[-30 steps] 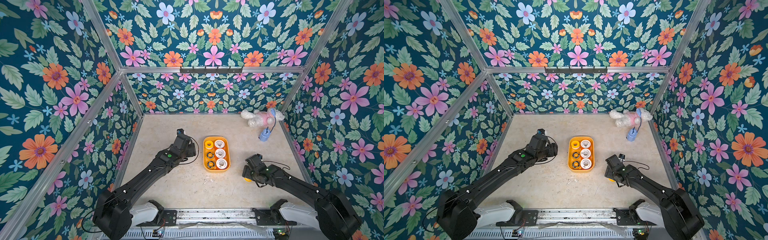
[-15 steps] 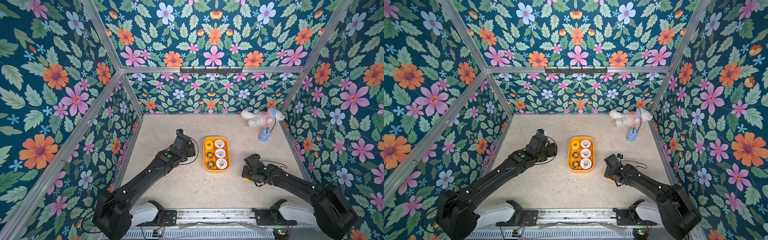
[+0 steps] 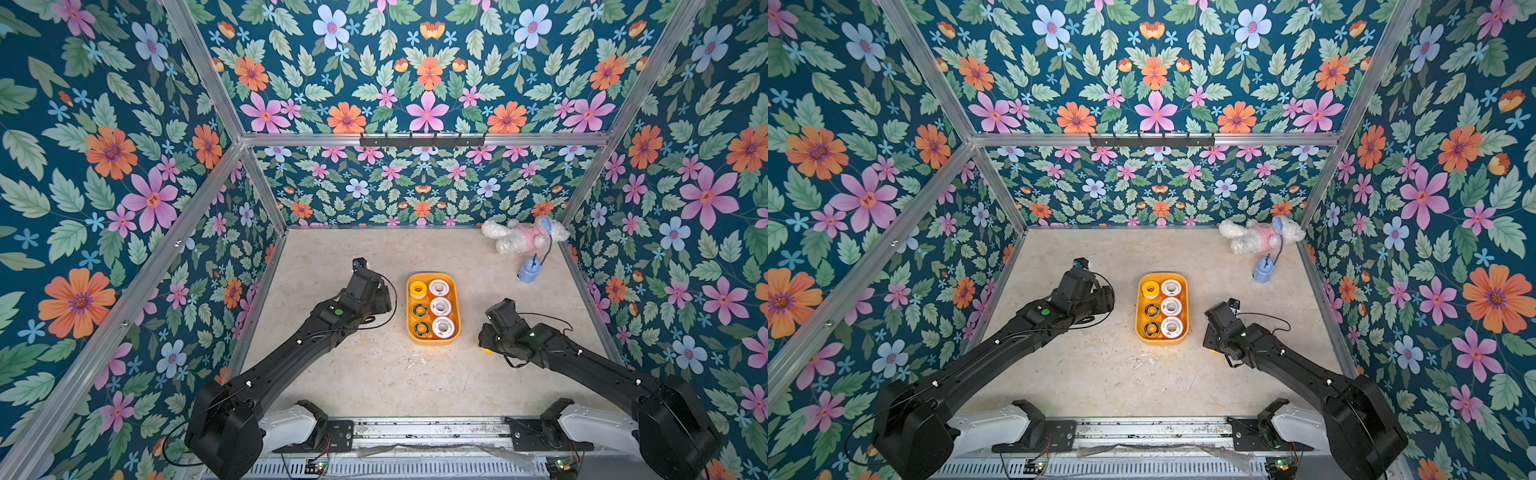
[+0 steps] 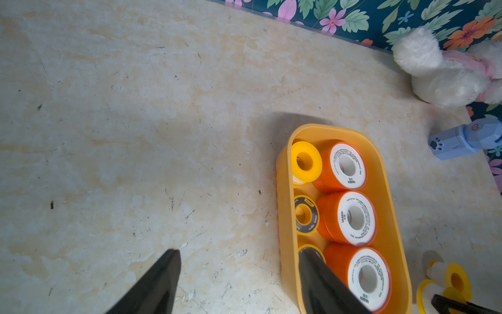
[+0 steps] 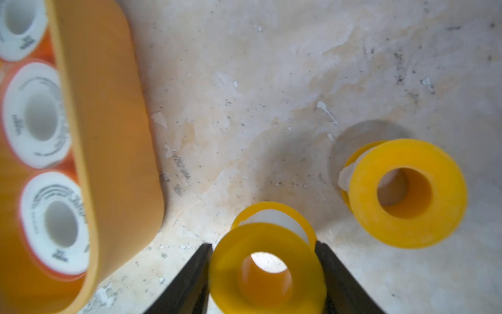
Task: Put the sealing tape into the storage box
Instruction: Pick up the sealing tape at the center of the board.
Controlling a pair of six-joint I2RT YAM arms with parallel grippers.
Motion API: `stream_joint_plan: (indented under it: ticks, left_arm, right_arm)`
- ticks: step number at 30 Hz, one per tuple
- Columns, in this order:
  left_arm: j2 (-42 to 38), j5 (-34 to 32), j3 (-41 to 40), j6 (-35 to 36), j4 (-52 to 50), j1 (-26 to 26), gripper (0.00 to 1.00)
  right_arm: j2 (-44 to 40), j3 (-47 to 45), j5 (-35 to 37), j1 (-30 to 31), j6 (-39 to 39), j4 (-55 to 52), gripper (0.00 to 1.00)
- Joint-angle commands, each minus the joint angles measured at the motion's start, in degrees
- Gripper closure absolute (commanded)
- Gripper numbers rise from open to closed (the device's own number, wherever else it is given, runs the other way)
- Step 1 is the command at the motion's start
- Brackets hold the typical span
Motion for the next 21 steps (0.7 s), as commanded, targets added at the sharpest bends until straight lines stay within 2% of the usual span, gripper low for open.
stream_joint_plan:
  ticks: [1, 12, 21]
  left_arm:
    - [-0.2, -0.9, 0.4, 0.1, 0.6, 0.0, 0.25]
    - [-1.2, -1.7, 0.1, -0.1, 0.1, 0.0, 0.25]
    - [-1.3, -1.3, -0.1, -0.4, 0.2, 0.1, 0.25]
  right_arm:
    - [-0.6, 1.5, -3.4, 0.5, -1.3, 1.9, 0.4]
    - [1.1, 8.4, -11.6, 2.3, -2.6, 10.6, 0.4]
    - [11.3, 17.3, -15.8, 3.8, -5.0, 16.0, 0.4]
